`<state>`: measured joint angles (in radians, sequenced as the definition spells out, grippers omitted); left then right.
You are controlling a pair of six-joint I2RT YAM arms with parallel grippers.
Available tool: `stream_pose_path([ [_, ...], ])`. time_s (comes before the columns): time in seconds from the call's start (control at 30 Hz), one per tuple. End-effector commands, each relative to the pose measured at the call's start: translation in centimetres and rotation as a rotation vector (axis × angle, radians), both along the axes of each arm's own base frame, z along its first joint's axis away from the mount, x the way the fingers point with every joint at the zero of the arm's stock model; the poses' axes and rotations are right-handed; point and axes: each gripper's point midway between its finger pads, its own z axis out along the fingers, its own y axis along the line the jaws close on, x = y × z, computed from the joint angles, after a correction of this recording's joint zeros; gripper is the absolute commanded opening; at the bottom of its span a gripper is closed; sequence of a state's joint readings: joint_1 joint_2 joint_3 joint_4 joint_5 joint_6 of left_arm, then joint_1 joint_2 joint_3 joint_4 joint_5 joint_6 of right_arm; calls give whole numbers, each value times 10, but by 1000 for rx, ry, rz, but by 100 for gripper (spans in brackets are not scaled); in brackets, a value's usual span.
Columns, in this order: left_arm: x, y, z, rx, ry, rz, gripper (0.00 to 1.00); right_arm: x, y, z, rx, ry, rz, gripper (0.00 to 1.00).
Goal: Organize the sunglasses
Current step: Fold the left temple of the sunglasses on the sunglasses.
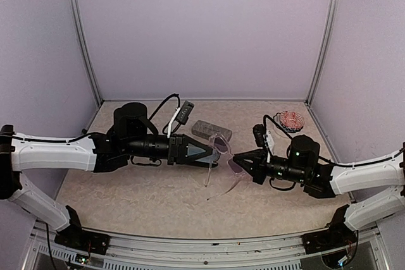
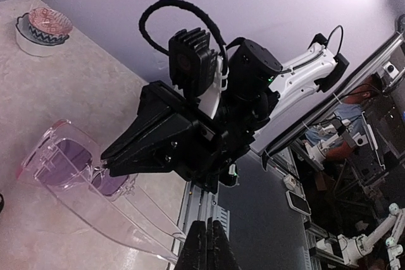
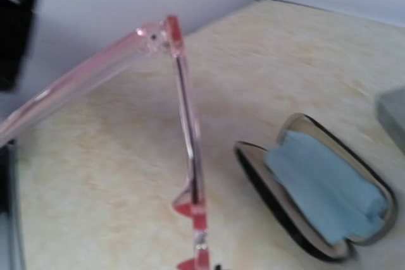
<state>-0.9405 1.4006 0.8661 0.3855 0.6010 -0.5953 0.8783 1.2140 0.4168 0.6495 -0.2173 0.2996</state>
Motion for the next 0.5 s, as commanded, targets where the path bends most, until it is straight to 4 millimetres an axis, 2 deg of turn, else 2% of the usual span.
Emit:
stream_pose_path([
  [0.0, -11, -16, 10, -60, -12, -85, 0, -22, 11, 23, 86, -73, 117, 0],
  [0.2, -13, -26, -2, -50, 15, -102, 0, -32, 10, 37, 130, -100, 144, 0],
  [0.47, -2, -39, -21, -24, 39, -81, 0, -47, 11, 55, 217, -66, 200, 0],
])
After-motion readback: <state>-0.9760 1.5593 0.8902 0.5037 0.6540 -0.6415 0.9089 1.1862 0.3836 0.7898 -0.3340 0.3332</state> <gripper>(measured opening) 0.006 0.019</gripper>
